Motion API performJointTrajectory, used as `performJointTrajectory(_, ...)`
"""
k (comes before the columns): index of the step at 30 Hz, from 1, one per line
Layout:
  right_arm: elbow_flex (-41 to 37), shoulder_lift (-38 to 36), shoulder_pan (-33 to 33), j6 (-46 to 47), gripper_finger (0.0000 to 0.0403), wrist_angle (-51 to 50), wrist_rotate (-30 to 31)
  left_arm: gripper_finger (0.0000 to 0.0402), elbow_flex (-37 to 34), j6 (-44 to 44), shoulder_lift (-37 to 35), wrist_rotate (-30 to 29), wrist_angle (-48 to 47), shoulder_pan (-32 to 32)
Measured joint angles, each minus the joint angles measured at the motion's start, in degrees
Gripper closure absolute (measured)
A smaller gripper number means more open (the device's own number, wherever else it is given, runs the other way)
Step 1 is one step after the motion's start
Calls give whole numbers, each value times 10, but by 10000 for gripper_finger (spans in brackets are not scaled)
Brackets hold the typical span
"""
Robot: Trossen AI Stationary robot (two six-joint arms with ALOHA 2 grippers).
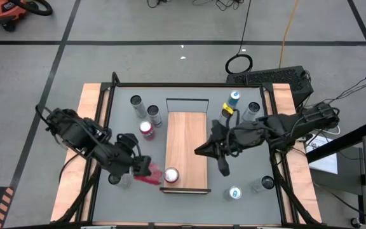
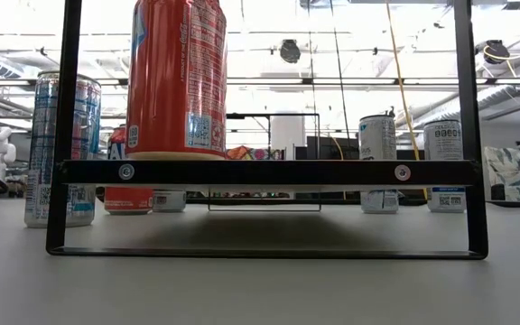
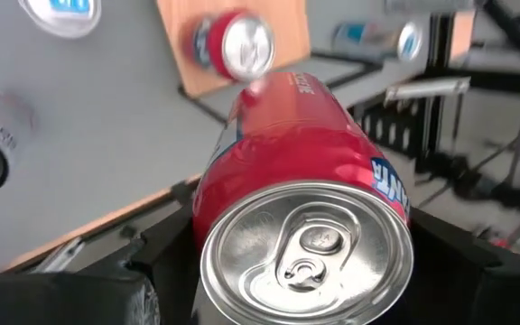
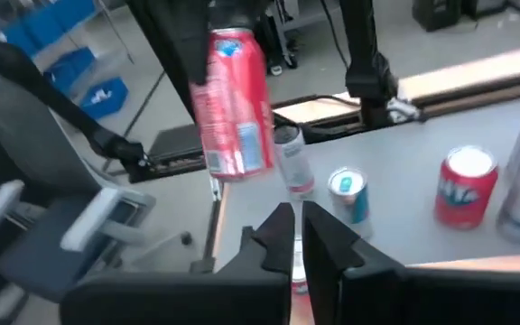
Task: Sort soda cans
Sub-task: Put the bottom red soda can on the shelf and align it with the other red soda can
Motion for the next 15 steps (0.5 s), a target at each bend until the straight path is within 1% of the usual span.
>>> performJointTrajectory(3,29,-1,-6,-25,380,-16,-2,116,0,5,1,-19,2,14)
performJointTrajectory(5,38,-1,-12,-37,353,-11,-16,116,0,16,3,-38,12,26)
performJointTrajectory(9,50,0,-21,-46,278,-18,-32,116,0,37,12,-70,31,50)
performJointTrajectory(15,50,0,-28,-50,156,-22,-32,116,-1,71,28,-89,53,83)
